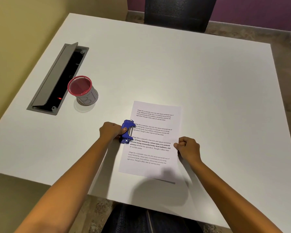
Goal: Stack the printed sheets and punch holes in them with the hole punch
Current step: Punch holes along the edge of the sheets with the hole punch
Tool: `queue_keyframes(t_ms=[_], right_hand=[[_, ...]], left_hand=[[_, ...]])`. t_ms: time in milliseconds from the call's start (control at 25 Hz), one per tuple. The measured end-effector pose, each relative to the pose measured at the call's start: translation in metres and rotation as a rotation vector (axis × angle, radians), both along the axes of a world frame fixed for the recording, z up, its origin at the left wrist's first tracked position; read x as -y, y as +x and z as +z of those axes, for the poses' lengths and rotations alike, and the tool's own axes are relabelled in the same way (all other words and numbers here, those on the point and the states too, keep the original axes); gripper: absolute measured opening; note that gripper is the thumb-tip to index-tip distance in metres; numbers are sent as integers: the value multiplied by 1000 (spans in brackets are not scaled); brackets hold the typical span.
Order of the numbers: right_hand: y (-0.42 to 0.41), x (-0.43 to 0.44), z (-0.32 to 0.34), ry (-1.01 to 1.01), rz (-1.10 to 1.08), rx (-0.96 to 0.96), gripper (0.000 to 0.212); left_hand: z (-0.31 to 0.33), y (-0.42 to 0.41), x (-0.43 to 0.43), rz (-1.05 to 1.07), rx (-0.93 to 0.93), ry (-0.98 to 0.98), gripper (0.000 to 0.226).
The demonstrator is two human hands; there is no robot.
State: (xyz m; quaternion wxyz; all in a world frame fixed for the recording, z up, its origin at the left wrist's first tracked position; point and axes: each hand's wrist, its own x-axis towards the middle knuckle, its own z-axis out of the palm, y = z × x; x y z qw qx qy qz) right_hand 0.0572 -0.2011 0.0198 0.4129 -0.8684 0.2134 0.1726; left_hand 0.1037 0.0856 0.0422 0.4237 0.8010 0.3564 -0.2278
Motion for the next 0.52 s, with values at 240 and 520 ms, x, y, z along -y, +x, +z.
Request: queue_keyframes(t_ms=[240,520], right_hand=[[1,-1,-1,14,-50,-22,31],[1,-3,-1,20,-91,-25,24]], left_hand=[[1,5,4,36,-56,60,37],[3,9,9,-7,-75,167,30]])
